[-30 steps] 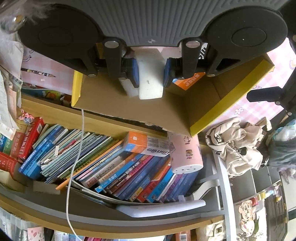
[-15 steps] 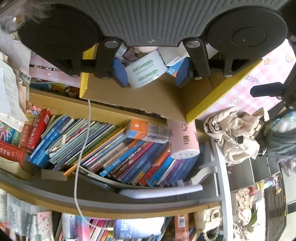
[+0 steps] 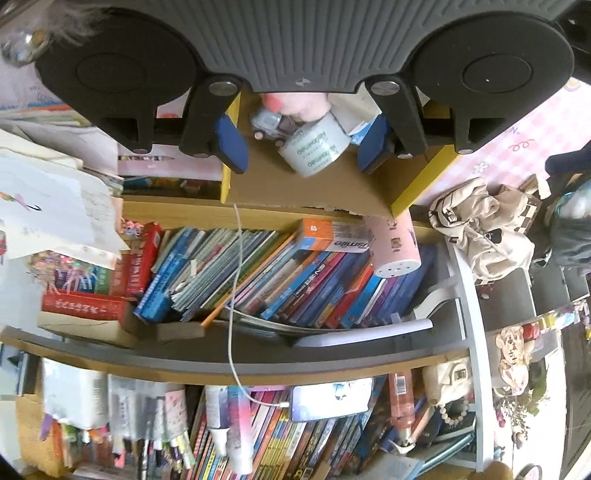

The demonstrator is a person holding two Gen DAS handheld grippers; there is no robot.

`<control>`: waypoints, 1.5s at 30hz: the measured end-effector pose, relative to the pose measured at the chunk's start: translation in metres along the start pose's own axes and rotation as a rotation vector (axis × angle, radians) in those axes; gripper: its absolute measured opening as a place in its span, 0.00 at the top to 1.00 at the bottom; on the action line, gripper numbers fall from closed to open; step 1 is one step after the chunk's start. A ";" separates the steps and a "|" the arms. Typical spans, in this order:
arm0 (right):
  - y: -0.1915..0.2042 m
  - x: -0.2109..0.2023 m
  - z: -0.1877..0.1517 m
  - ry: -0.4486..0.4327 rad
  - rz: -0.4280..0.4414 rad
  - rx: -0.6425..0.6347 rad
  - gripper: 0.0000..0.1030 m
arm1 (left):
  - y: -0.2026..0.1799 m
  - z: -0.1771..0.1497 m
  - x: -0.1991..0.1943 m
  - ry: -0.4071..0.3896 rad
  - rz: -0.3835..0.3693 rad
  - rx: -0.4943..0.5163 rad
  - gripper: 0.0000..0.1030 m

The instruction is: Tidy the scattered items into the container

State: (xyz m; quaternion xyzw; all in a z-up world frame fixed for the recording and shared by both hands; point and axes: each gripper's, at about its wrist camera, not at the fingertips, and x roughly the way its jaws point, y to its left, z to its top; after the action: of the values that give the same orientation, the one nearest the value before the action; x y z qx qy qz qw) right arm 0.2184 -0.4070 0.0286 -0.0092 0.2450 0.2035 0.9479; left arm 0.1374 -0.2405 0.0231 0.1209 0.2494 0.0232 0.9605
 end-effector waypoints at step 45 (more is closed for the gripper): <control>0.162 -0.098 -0.129 0.152 -0.219 0.070 0.00 | 0.129 -0.127 -0.111 0.052 0.042 -0.140 0.04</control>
State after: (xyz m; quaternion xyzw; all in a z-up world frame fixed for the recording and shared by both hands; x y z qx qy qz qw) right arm 0.0175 -0.3114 -0.0255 -0.0183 0.3207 0.0888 0.9428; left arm -0.0191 -0.0989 -0.0006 0.0580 0.2694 0.0641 0.9591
